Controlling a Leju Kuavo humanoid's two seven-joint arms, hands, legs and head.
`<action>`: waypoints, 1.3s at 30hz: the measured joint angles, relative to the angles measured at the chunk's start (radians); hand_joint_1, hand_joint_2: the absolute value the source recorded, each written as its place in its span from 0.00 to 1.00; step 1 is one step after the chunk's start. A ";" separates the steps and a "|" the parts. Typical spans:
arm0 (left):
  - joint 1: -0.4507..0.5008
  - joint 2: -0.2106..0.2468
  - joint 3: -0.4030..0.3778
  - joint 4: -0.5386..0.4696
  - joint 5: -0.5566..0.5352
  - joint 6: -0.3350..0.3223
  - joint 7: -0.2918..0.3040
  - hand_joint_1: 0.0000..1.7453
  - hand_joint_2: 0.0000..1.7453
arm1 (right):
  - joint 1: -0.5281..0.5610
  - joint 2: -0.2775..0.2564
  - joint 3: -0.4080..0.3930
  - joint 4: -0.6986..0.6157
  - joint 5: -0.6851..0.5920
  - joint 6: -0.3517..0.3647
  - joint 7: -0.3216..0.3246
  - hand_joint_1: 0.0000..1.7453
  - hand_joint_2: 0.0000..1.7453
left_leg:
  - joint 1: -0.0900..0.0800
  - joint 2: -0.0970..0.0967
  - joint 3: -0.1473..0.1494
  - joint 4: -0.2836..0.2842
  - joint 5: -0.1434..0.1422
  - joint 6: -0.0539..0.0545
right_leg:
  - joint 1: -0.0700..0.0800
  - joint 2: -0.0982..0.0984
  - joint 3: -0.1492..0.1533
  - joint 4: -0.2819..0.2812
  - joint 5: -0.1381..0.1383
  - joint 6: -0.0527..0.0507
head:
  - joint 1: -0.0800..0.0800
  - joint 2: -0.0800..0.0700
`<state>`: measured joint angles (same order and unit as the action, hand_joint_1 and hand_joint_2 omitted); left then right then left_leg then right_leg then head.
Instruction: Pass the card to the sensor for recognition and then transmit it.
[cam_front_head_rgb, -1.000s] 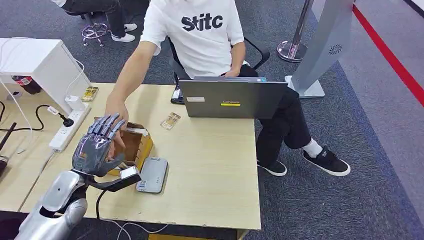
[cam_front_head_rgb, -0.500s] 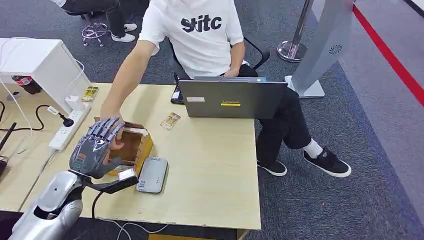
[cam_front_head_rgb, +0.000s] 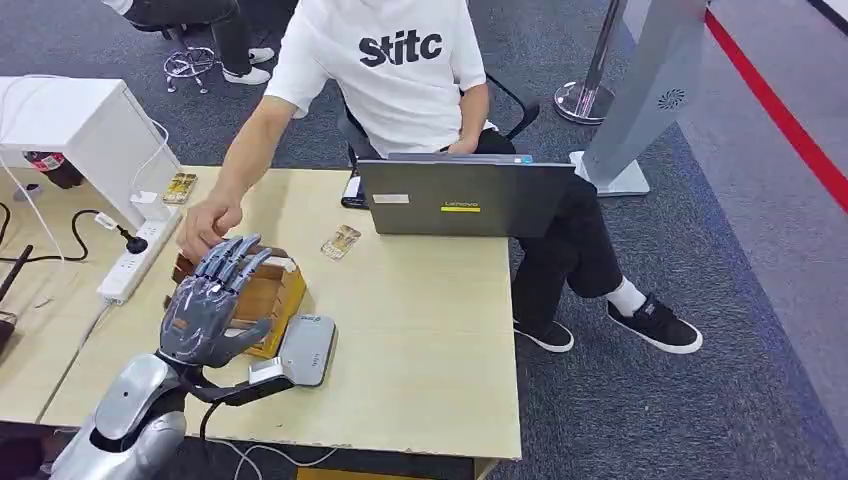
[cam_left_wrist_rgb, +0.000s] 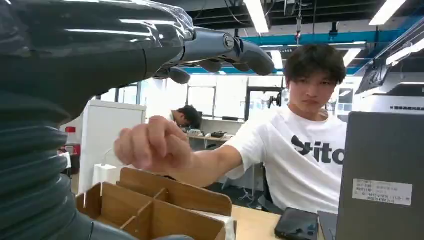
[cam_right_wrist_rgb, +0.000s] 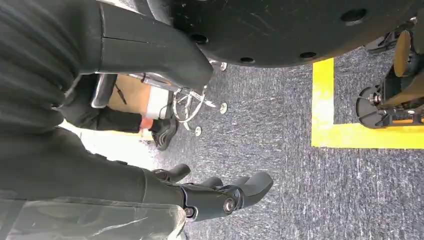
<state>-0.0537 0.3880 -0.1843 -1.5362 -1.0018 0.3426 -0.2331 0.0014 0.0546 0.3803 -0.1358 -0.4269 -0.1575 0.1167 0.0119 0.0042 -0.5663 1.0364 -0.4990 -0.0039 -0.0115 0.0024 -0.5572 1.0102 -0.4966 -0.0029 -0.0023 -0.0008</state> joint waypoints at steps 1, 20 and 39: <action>0.000 -0.002 -0.001 -0.001 0.001 0.000 0.000 0.00 1.00 | 0.000 0.000 0.000 0.000 0.000 0.000 0.000 0.00 1.00 | 0.000 0.000 0.000 0.000 0.000 0.000 | 0.000 0.000 0.000 0.000 0.000 0.000 | 0.000 0.000; 0.007 0.039 -0.110 0.005 0.025 -0.266 0.051 0.00 1.00 | 0.000 -0.001 0.021 0.001 -0.015 0.002 -0.003 0.00 1.00 | 0.001 0.000 0.000 0.000 0.000 0.000 | 0.001 0.000 0.000 0.000 0.000 0.000 | 0.000 0.000; 0.018 0.108 -0.110 0.036 -0.020 -0.266 0.085 0.00 1.00 | 0.000 -0.002 0.025 0.002 -0.032 0.001 -0.004 0.00 1.00 | 0.001 0.000 0.000 0.000 0.000 0.000 | 0.001 0.000 0.000 0.000 0.000 0.000 | 0.000 0.000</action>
<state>-0.0353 0.4963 -0.2941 -1.5000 -1.0216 0.0767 -0.1476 0.0016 0.0530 0.4055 -0.1339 -0.4593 -0.1564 0.1125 0.0126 0.0042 -0.5664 1.0364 -0.4989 -0.0040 -0.0104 0.0024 -0.5570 1.0106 -0.4967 -0.0031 -0.0023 -0.0004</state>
